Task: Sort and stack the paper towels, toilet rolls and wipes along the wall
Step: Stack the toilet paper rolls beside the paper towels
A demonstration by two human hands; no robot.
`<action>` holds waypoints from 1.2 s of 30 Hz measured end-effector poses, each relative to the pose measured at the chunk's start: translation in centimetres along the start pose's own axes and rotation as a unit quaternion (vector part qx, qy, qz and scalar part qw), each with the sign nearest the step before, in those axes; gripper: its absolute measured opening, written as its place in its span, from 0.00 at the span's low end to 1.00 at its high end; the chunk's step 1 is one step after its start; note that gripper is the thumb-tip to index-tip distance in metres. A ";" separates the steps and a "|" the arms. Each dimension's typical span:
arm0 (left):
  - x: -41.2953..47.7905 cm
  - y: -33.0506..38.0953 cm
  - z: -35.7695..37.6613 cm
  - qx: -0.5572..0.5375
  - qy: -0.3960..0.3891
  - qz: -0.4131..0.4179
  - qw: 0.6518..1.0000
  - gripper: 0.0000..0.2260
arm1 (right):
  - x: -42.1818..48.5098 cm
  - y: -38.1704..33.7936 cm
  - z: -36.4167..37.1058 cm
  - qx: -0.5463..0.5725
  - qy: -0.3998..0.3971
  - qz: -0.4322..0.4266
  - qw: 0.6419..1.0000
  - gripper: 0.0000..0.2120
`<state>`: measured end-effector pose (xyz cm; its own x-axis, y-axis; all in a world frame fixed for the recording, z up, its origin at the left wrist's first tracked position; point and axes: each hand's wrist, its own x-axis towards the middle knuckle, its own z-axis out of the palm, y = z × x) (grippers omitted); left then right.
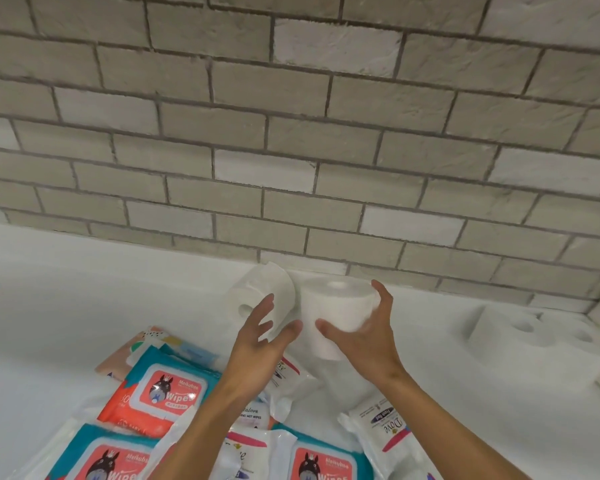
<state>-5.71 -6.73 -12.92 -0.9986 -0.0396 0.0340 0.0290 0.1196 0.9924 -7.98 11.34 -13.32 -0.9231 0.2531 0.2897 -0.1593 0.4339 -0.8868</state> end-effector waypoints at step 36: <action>0.1 -3.7 -12.0 -0.062 0.098 -0.010 0.993 0.52 | 9.5 -4.6 11.0 0.052 -0.226 0.402 0.886 0.59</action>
<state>-5.36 -19.04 -15.13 -0.9718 -0.2345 0.0254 0.0273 -0.0050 0.9996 -19.89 2.25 -10.42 -0.7950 0.0625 -0.6033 0.6034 0.1834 -0.7761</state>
